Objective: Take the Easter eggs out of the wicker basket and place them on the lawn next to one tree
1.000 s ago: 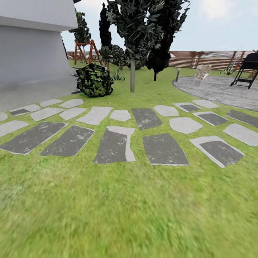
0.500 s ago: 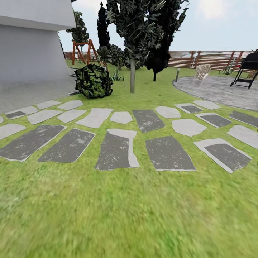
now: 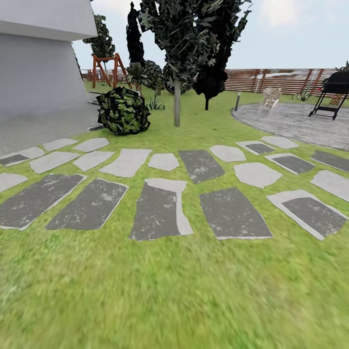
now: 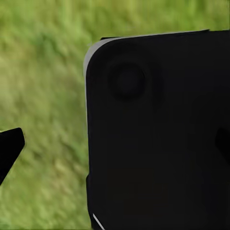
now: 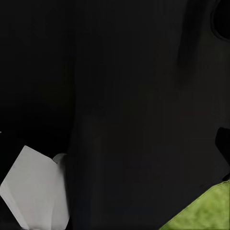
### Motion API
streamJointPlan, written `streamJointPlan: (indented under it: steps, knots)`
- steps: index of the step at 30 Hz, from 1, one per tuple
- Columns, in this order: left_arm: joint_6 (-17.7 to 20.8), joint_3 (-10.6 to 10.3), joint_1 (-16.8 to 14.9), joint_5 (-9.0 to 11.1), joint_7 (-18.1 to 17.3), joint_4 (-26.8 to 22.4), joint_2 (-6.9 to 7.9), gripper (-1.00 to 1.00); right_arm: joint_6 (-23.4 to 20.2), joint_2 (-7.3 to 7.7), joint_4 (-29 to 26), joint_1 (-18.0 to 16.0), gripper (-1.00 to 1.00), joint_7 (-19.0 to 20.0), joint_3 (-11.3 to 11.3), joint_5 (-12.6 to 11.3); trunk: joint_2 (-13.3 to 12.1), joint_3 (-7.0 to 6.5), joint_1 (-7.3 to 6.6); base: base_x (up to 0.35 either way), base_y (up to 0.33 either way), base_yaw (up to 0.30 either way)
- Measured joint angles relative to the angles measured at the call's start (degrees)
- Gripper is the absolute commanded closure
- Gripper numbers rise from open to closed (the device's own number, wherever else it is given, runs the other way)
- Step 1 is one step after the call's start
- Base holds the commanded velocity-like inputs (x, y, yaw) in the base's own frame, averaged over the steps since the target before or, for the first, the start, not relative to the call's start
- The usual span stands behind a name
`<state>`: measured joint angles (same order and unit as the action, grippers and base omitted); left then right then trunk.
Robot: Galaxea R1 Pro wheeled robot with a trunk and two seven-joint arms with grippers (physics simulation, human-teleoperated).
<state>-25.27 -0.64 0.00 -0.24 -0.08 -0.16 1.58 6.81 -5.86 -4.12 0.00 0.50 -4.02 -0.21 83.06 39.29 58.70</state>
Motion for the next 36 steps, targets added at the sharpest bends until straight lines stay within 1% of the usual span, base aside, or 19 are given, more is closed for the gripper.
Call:
streamJointPlan:
  steps: [6, 10, 31, 36]
  knots:
    - [0.0, 0.0, 0.0, 0.0, 0.0, 0.0, 0.0, -1.0, 0.0, 0.03, 0.0, 0.0, -1.0, 0.0, 0.0, 0.0, 0.0, 0.0, 0.0, 0.28, 0.195, -0.021]
    - [0.0, 0.0, 0.0, 0.0, 0.0, 0.0, 0.0, -1.0, 0.0, 0.03, 0.0, 0.0, -1.0, 0.0, 0.0, 0.0, 0.0, 0.0, 0.0, 0.28, 0.195, -0.133]
    - [0.0, 0.0, 0.0, 0.0, 0.0, 0.0, 0.0, -1.0, 0.0, 0.05, 0.0, 0.0, -1.0, 0.0, 0.0, 0.0, 0.0, 0.0, 0.0, 0.289, 0.183, -0.258]
    - [0.0, 0.0, 0.0, 0.0, 0.0, 0.0, 0.0, -1.0, 0.0, 0.03, 0.0, 0.0, -1.0, 0.0, 0.0, 0.0, 0.0, 0.0, 0.0, 0.303, 0.159, -0.11]
